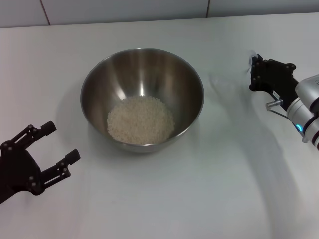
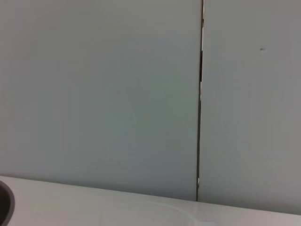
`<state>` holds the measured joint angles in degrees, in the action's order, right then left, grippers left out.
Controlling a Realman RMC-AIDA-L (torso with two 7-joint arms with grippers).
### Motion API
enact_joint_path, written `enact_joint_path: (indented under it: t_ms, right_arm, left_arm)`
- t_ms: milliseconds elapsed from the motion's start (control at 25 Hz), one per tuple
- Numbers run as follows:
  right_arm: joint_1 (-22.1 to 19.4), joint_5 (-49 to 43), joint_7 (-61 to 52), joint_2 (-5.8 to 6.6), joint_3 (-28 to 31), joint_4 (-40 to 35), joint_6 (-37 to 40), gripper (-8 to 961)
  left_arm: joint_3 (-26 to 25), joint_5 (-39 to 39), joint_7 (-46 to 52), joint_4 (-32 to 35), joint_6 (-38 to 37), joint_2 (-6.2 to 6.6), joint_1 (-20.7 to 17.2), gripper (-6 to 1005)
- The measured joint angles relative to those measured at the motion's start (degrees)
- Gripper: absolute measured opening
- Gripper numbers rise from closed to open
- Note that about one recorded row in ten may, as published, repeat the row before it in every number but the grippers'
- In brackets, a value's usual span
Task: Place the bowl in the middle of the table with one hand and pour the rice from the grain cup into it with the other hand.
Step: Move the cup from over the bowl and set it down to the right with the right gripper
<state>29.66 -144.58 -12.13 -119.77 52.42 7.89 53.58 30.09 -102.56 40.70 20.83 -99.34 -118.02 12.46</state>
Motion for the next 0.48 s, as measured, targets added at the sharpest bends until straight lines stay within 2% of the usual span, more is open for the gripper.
enact_joint_path:
  t_ms: [480]
  right_arm:
    - [-0.1, 0.0, -0.1, -0.03, 0.3, 0.3, -0.6, 2]
  left_arm:
    - [0.1, 0.0, 0.0, 0.0, -0.3, 0.08, -0.2, 833]
